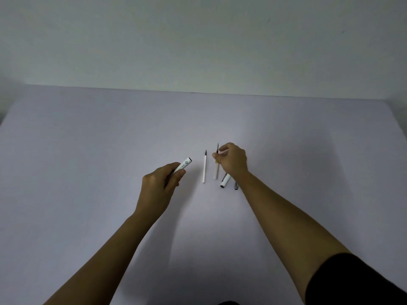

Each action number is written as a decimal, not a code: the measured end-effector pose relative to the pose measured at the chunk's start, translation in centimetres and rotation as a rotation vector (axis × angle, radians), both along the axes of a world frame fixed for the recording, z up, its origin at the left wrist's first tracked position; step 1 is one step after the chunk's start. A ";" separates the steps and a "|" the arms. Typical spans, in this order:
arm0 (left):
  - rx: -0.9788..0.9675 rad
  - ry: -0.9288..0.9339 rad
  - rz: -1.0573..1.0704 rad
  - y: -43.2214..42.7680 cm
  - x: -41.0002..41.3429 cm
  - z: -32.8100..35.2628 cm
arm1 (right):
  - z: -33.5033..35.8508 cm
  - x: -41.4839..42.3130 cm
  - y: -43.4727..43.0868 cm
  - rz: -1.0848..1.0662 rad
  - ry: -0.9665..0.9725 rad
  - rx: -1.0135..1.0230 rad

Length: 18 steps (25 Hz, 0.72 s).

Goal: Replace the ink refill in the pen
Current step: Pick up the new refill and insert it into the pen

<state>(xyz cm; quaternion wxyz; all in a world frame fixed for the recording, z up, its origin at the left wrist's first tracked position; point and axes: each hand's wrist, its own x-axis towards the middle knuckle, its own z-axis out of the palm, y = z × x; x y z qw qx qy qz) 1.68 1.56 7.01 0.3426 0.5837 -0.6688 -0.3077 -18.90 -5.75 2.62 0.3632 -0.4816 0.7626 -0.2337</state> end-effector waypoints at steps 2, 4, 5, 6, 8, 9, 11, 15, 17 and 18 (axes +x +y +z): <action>-0.012 -0.009 0.007 -0.6 0.3 -0.1 | -1.4 0.5 -0.6 0.022 0.111 0.023; -0.012 -0.017 0.016 -0.9 0.7 -0.2 | -2.5 1.0 -1.0 0.043 0.185 0.057; -0.009 -0.021 0.021 -1.1 0.8 -0.3 | -2.8 1.2 -1.0 0.049 0.203 0.066; -0.009 -0.025 0.025 -1.2 0.9 -0.4 | -3.1 1.4 -0.9 0.047 0.206 0.069; -0.007 -0.025 0.036 -1.4 1.4 -0.8 | -3.2 1.6 -0.9 0.042 0.202 0.051; 0.000 -0.021 0.043 -1.5 1.7 -0.9 | -3.0 1.9 -1.0 0.051 0.204 0.018; 0.007 -0.021 0.038 -1.3 1.6 -0.9 | -2.5 2.5 -0.9 0.091 0.196 -0.063; -0.014 -0.025 0.047 -1.0 1.9 -0.6 | -1.9 5.5 -0.9 0.242 0.264 -0.014; -0.023 -0.023 0.043 -1.1 1.7 -0.5 | -2.0 6.0 -0.9 0.231 0.333 0.043; -0.022 -0.022 0.048 -1.2 1.7 -0.4 | -2.1 5.9 -0.9 0.210 0.353 0.065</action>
